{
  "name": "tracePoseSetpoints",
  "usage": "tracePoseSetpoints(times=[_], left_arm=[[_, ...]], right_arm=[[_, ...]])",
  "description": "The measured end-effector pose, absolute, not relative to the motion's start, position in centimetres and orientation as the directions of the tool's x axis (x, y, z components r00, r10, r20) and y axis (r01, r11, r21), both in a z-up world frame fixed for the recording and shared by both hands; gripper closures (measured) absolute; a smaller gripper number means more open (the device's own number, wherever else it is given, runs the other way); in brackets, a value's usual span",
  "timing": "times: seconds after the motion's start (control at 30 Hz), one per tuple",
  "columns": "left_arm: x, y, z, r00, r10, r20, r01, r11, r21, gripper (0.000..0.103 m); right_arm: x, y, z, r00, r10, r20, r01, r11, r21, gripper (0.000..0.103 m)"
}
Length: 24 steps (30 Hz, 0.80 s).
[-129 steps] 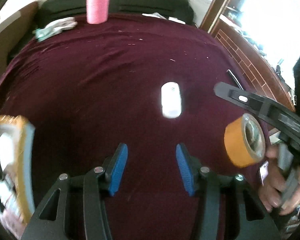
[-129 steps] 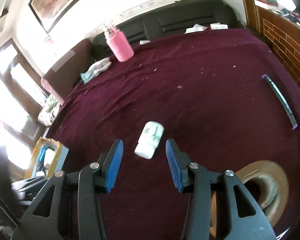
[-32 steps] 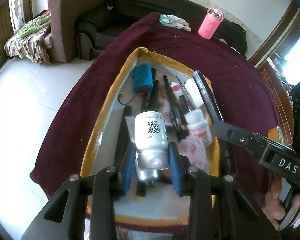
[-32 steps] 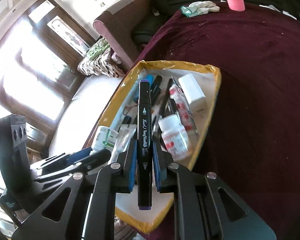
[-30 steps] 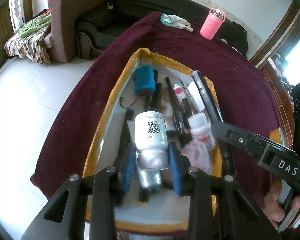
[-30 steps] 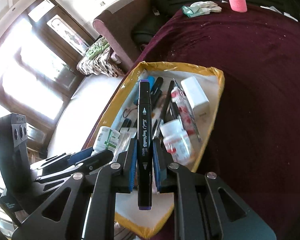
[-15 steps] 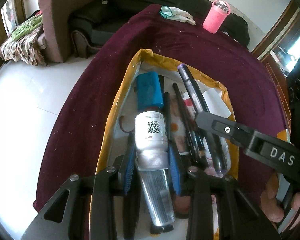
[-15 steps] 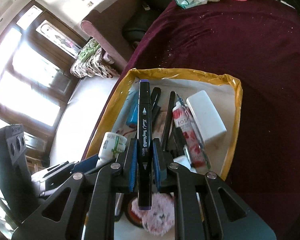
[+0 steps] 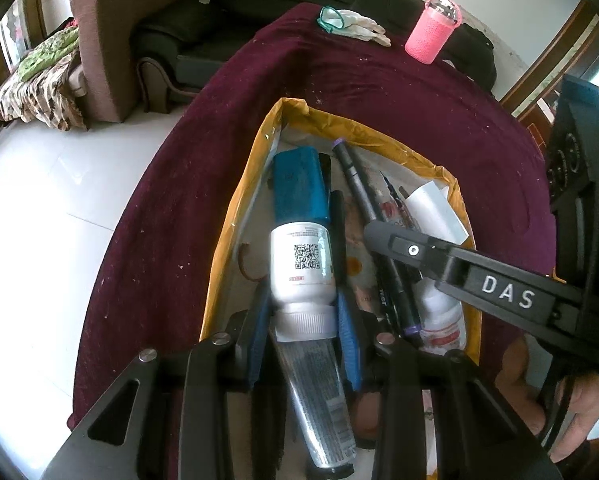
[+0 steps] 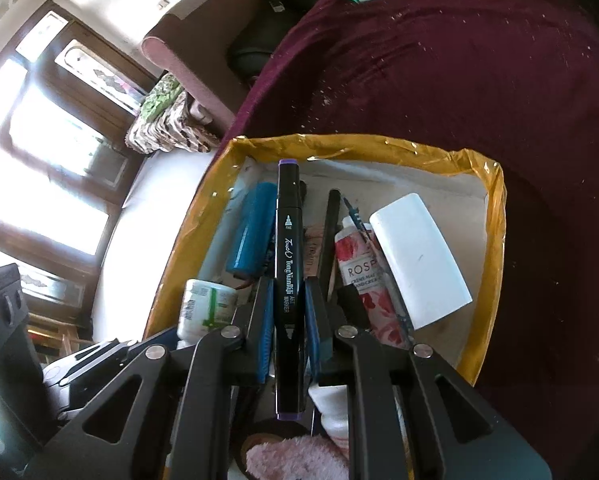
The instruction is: Organize objects
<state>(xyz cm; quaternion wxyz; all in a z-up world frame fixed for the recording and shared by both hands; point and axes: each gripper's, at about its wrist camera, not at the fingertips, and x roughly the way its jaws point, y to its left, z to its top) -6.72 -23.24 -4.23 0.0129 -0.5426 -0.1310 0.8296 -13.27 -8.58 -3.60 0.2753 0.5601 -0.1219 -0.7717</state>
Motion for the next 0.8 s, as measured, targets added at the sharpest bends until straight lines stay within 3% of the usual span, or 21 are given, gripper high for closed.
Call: tracePoseSetpoints(times=[0.13,0.23,0.27,0.37,0.47,0.6,0.67,0.8], left_arm=[[-6.2,-22.8,-4.2,-0.425,0.143,-0.894,0.109,-0.972,-0.208,0.074],[-5.4,-22.7,-3.8,-0.453,0.122,-0.883,0.129,-0.971,-0.200,0.065],[-4.7,-22.5,-3.2,-0.484,0.085,-0.871,0.143,-0.974,-0.175,0.061],[-2.4,-21.4,-1.5,-0.587,-0.034,-0.809,0.188,-0.978,-0.095,0.038],[-0.4,-20.2,-0.2,-0.636,-0.155,-0.756,0.266,-0.964,-0.026,0.030],[0.0,-18.9,0.2,-0.586,-0.163,-0.794,0.255,-0.967,0.010,0.029],[0.2,-17.7,0.2,-0.576,-0.227,-0.786,0.266,-0.960,0.082,0.029],[1.1,-15.7,0.6,-0.600,-0.214,-0.771,0.229,-0.969,0.091,0.029]], right_arm=[[-13.5,-8.5,-3.8,-0.227,-0.571,-0.789,0.280,-0.814,0.508,0.089],[-13.3,-8.2,-3.7,-0.223,-0.584,-0.780,0.292,-0.804,0.519,0.088],[-13.0,-8.1,-3.4,-0.231,-0.586,-0.777,0.301,-0.802,0.516,0.087],[-11.4,-6.7,-1.9,-0.281,-0.595,-0.753,0.344,-0.795,0.500,0.069],[-9.0,-4.4,-0.2,-0.329,-0.611,-0.720,0.370,-0.785,0.497,0.065],[-5.4,-1.8,1.2,-0.382,-0.600,-0.703,0.394,-0.794,0.463,0.064],[-4.1,-0.9,1.3,-0.385,-0.601,-0.701,0.398,-0.793,0.462,0.064],[-1.6,0.3,1.0,-0.396,-0.586,-0.707,0.414,-0.801,0.432,0.064]])
